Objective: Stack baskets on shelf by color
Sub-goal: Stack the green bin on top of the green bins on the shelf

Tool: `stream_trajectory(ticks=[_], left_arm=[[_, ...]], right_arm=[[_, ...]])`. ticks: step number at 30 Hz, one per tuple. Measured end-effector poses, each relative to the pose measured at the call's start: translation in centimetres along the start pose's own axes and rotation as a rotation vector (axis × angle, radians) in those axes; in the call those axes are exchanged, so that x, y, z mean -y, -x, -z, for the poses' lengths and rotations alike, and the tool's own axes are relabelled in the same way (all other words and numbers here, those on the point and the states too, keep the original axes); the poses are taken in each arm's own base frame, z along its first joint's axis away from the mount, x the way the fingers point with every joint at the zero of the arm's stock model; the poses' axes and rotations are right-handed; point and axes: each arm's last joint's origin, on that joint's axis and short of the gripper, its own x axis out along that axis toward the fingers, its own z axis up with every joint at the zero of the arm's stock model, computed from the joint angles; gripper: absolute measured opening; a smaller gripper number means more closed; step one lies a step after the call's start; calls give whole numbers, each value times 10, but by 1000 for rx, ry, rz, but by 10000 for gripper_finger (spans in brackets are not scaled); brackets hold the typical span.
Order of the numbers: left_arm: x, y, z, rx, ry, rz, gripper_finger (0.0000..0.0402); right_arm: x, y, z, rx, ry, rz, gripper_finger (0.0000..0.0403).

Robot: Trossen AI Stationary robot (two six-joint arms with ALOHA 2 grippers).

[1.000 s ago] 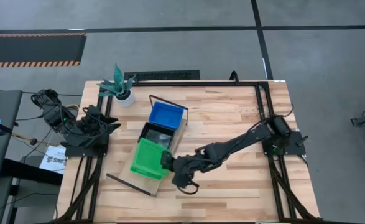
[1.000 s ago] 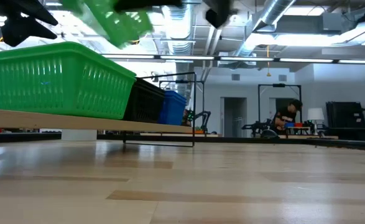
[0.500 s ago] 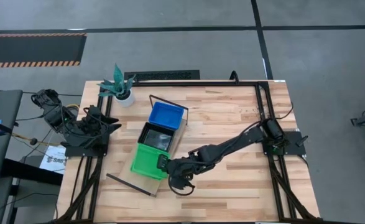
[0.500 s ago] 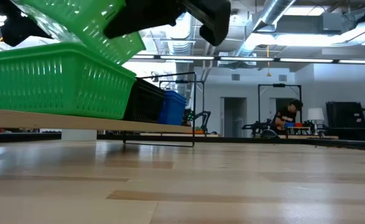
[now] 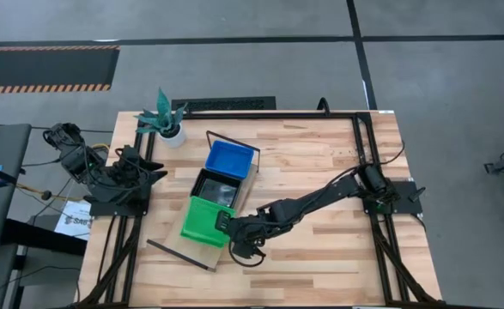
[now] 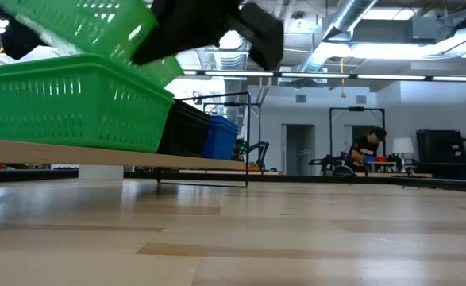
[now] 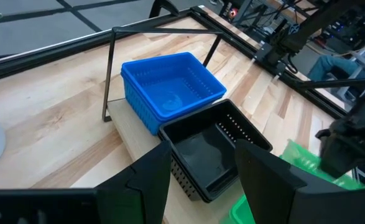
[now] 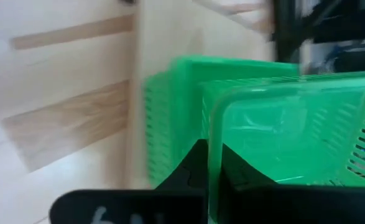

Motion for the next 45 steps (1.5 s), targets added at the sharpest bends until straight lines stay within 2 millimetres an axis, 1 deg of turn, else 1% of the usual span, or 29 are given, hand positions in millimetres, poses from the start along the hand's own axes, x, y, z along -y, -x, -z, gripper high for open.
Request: stream_trajectory(ticks=[2, 6, 20, 33, 42, 45], left_arm=[[0, 0, 0, 0, 0, 0, 169], [0, 0, 0, 0, 0, 0, 169], [0, 0, 0, 0, 0, 0, 169], [0, 0, 0, 0, 0, 0, 169], [0, 0, 0, 0, 0, 0, 169], [0, 0, 0, 0, 0, 0, 169]], right_arm=[[-4, -3, 2, -14, -5, -24, 19], [-1, -1, 2, -8, -12, -7, 27], [-1, -2, 3, -11, -12, -11, 67], [-1, -2, 3, -14, -13, -9, 91], [0, -2, 3, -12, -18, 0, 122], [3, 0, 2, -18, -23, 12, 135]])
